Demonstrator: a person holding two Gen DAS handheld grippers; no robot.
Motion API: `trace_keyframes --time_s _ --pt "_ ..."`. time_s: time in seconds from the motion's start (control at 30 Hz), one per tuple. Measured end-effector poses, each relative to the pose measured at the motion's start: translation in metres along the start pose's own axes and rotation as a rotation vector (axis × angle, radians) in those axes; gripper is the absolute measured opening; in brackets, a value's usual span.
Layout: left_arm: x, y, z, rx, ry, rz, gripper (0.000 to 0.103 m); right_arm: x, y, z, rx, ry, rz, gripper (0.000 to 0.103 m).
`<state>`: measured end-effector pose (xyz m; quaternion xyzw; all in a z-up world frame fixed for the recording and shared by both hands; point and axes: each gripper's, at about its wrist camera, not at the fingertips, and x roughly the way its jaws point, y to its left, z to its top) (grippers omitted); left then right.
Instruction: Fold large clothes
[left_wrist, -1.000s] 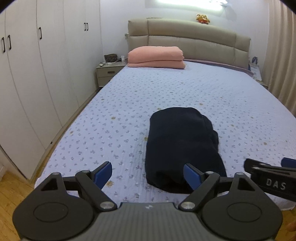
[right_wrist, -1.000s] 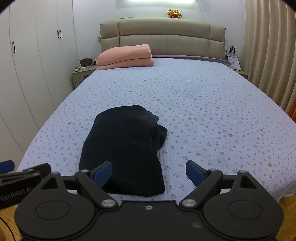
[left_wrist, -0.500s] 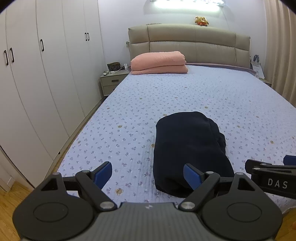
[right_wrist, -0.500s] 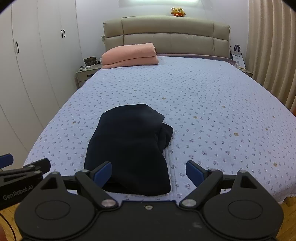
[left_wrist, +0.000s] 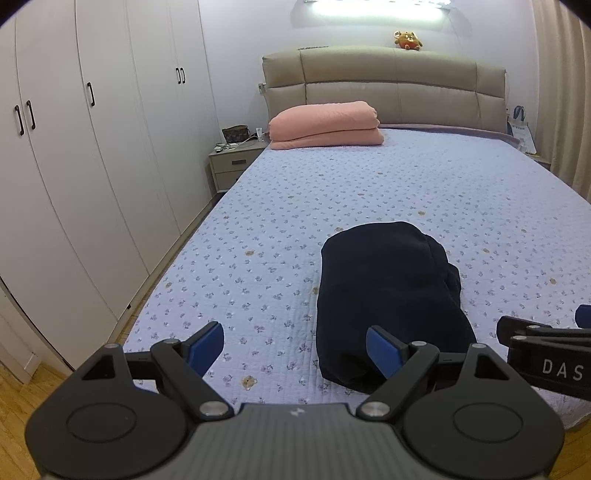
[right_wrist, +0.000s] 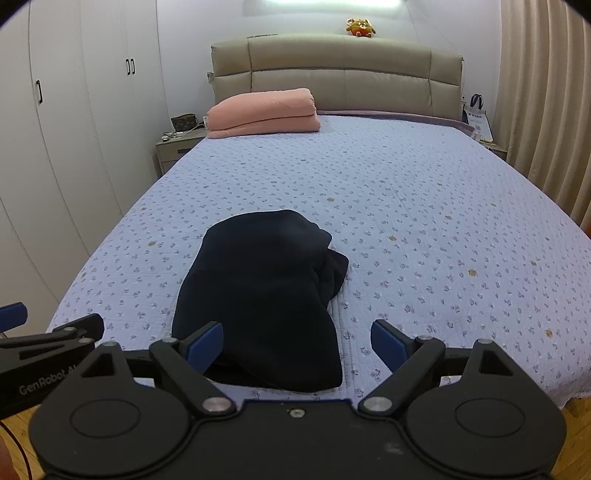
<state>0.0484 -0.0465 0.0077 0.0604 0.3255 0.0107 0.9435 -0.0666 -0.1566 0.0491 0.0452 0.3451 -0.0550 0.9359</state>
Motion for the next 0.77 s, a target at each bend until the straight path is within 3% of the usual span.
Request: trace_keyframes --time_s 0.57,0.67,0.77 --pt "0.0 0.008 -0.003 -0.028 -0.011 0.006 0.081 -0.004 0.001 -0.001 -0.017 -0.002 0.006 0.102" --pt "-0.003 0.013 -0.005 -0.061 -0.049 -0.051 0.075 -0.004 0.002 -0.001 -0.032 -0.004 0.001 0.102" --pt "-0.002 0.016 -0.005 -0.083 -0.024 -0.099 0.08 -0.005 0.002 -0.001 -0.034 -0.003 0.002 0.102"
